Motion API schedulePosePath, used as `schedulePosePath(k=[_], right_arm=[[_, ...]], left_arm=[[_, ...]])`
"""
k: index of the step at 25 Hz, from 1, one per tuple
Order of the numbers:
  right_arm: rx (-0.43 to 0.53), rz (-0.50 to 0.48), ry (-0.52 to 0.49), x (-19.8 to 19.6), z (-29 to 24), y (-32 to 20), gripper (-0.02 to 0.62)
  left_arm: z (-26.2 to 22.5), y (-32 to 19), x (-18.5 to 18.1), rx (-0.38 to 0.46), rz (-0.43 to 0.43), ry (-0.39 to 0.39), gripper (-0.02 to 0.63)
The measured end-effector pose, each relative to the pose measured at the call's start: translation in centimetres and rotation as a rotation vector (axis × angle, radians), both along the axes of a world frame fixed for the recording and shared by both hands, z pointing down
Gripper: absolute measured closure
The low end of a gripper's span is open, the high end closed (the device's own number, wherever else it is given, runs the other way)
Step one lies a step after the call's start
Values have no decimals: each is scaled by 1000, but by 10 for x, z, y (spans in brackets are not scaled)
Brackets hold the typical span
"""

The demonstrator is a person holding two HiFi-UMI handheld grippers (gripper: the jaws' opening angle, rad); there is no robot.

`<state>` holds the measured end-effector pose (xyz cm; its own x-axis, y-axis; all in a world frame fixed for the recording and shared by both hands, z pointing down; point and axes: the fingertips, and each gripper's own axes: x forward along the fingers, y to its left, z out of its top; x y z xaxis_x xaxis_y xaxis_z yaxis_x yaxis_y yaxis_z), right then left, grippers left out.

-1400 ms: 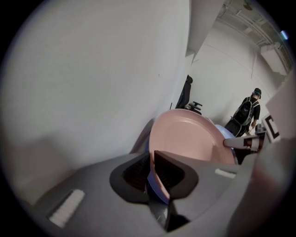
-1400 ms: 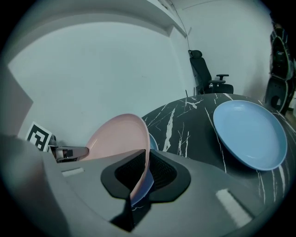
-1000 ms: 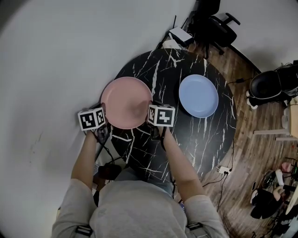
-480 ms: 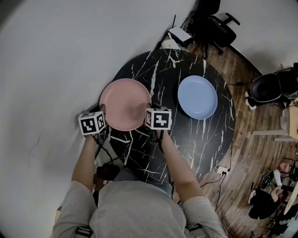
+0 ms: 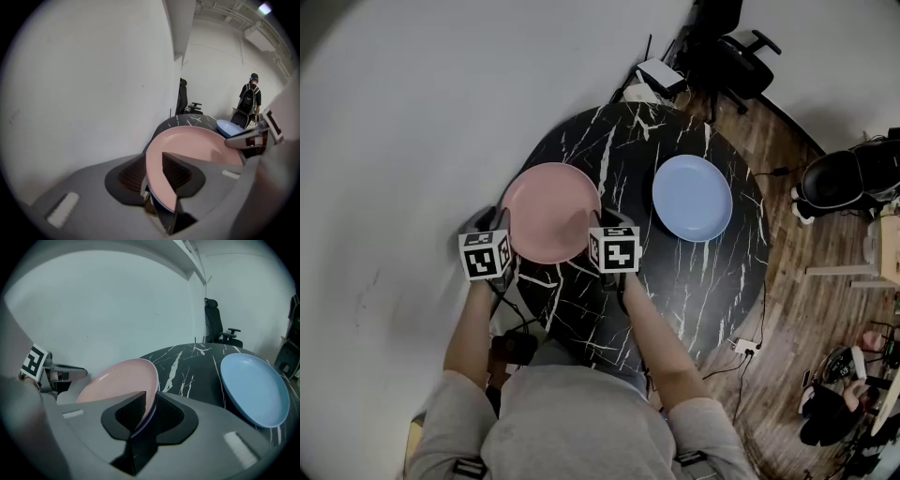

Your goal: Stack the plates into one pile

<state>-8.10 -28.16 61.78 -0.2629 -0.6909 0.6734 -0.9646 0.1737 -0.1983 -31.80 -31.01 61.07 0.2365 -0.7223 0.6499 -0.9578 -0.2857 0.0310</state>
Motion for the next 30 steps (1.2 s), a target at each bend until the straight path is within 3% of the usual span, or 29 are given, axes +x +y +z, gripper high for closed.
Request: schedulePosePath(k=[5,8,10,13,19,30], right_arm=[[114,-24,-11,-4,-32,-1,546],[185,-42,-32,-4,-59,5,552],[233,-42,-48,0,-79,11,594],[291,-32,-54,12,-104,20,594],[414,41,-73,61,-154,42,594],[609,167,16,170,-224,94,592]], left_arm=[[-33,2,19,93,25,13,464],[-60,3,38,163,44,43,501],[-80,5,54,212,65,67,542],[-109,8,79,279,100,107,548],[-159,23,136,390,171,194,548],[-222,55,231,526,296,281,548]])
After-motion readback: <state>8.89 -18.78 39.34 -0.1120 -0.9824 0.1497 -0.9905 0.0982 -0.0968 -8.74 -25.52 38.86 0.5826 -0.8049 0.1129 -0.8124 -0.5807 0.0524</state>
